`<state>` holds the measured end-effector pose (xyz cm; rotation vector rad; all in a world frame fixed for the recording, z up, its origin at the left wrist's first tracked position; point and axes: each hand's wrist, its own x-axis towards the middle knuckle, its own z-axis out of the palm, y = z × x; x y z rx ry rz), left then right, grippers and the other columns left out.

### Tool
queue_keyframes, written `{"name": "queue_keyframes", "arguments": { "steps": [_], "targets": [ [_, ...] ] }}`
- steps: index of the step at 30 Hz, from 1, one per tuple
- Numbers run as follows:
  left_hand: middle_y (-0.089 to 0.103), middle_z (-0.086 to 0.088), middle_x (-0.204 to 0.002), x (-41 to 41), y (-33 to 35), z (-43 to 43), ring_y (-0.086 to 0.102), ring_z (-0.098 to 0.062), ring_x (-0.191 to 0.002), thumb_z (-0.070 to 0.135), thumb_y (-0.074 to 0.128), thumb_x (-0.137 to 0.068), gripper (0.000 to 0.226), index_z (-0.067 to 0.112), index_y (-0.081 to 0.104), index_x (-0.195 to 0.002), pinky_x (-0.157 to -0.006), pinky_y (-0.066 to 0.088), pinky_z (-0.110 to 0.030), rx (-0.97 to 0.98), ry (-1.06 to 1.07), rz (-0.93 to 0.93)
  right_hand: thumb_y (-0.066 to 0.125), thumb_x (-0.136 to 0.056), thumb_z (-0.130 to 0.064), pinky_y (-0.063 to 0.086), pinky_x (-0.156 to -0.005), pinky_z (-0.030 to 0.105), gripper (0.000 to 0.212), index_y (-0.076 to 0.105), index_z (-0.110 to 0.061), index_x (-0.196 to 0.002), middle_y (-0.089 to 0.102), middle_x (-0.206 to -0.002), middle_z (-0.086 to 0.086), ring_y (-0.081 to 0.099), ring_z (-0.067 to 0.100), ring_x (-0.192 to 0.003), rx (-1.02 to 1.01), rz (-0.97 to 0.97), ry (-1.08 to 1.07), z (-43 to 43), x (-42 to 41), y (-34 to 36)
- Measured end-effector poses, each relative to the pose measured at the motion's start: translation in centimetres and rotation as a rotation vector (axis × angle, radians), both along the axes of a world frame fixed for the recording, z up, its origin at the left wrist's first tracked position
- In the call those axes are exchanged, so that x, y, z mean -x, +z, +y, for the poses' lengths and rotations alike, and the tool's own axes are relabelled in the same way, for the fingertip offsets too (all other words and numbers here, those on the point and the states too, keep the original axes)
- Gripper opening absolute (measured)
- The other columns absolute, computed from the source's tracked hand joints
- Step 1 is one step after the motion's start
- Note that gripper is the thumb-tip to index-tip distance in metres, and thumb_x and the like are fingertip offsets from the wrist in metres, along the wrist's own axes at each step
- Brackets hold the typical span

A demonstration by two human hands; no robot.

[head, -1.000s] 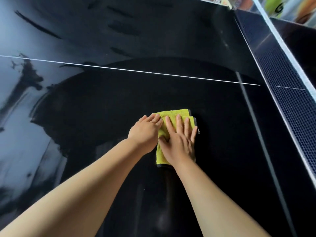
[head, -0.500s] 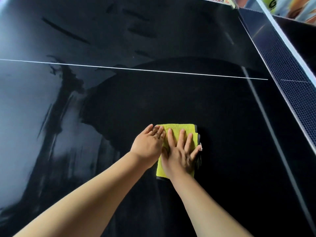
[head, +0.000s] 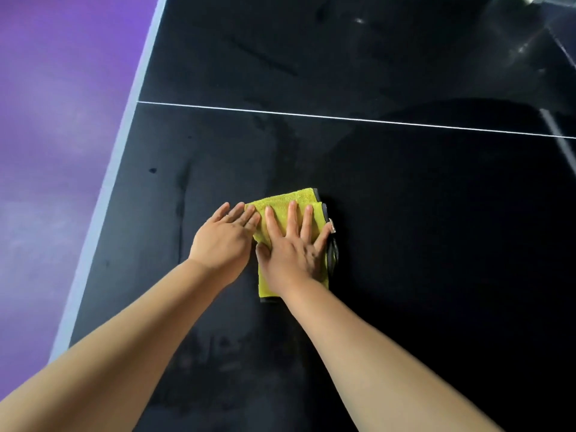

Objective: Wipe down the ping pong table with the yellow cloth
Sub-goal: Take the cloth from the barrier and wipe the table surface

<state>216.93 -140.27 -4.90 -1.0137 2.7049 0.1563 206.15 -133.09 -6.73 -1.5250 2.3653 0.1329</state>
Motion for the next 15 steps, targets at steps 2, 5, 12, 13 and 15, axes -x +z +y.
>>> {"name": "queue_keyframes", "arguments": {
  "steps": [2, 5, 12, 13, 15],
  "targets": [
    [0.004, 0.001, -0.157, -3.6, -0.2, 0.7, 0.000, -0.015, -0.145, 0.020, 0.006, -0.091, 0.059, 0.017, 0.007, -0.151, -0.116, -0.007, -0.030, -0.005, 0.031, 0.031, 0.034, -0.097, -0.053, -0.012, -0.108, 0.068, 0.071, -0.009, -0.040, -0.152, -0.021, -0.161, 0.008, -0.028, 0.035, -0.144, 0.003, -0.018, 0.062, 0.3, -2.8, 0.0],
    [0.032, -0.006, -0.149, -7.6, -0.5, 3.3, 0.026, -0.021, -0.140, 0.020, 0.003, -0.078, 0.073, 0.008, 0.034, -0.143, -0.114, 0.008, -0.032, -0.032, 0.114, 0.111, 0.035, -0.097, -0.052, -0.014, -0.108, 0.067, 0.073, -0.009, -0.040, -0.152, -0.023, -0.160, 0.008, -0.027, 0.035, -0.144, -0.012, -0.023, 0.175, 2.2, -5.7, 0.2],
    [0.045, -0.011, -0.136, -9.0, 0.2, 10.8, 0.036, -0.023, -0.127, -0.006, 0.065, -0.065, 0.071, 0.000, 0.043, -0.132, -0.109, 0.014, -0.029, -0.082, 0.143, 0.153, 0.037, -0.097, -0.049, -0.018, -0.110, 0.062, 0.074, -0.011, -0.038, -0.153, -0.027, -0.159, 0.005, -0.031, 0.031, -0.143, -0.033, -0.097, 0.360, 8.9, -5.1, 0.9],
    [0.047, -0.012, -0.136, -8.4, 0.2, 11.5, 0.036, -0.023, -0.127, -0.005, 0.065, -0.065, 0.070, -0.001, 0.043, -0.132, -0.108, 0.014, -0.029, -0.085, 0.135, 0.134, 0.038, -0.097, -0.048, -0.019, -0.111, 0.061, 0.074, -0.011, -0.038, -0.153, -0.026, -0.159, 0.003, -0.031, 0.030, -0.143, -0.028, -0.112, 0.363, 9.7, -4.4, 1.0],
    [0.051, -0.014, -0.133, -6.5, -0.1, 12.8, 0.037, -0.023, -0.126, -0.005, 0.071, -0.061, 0.074, -0.003, 0.046, -0.130, -0.108, 0.016, -0.030, -0.089, 0.134, 0.085, 0.039, -0.096, -0.046, -0.020, -0.111, 0.060, 0.074, -0.008, -0.038, -0.153, -0.023, -0.161, 0.001, -0.029, 0.028, -0.144, -0.012, -0.130, 0.357, 11.2, -2.3, 0.8]
  ]
}}
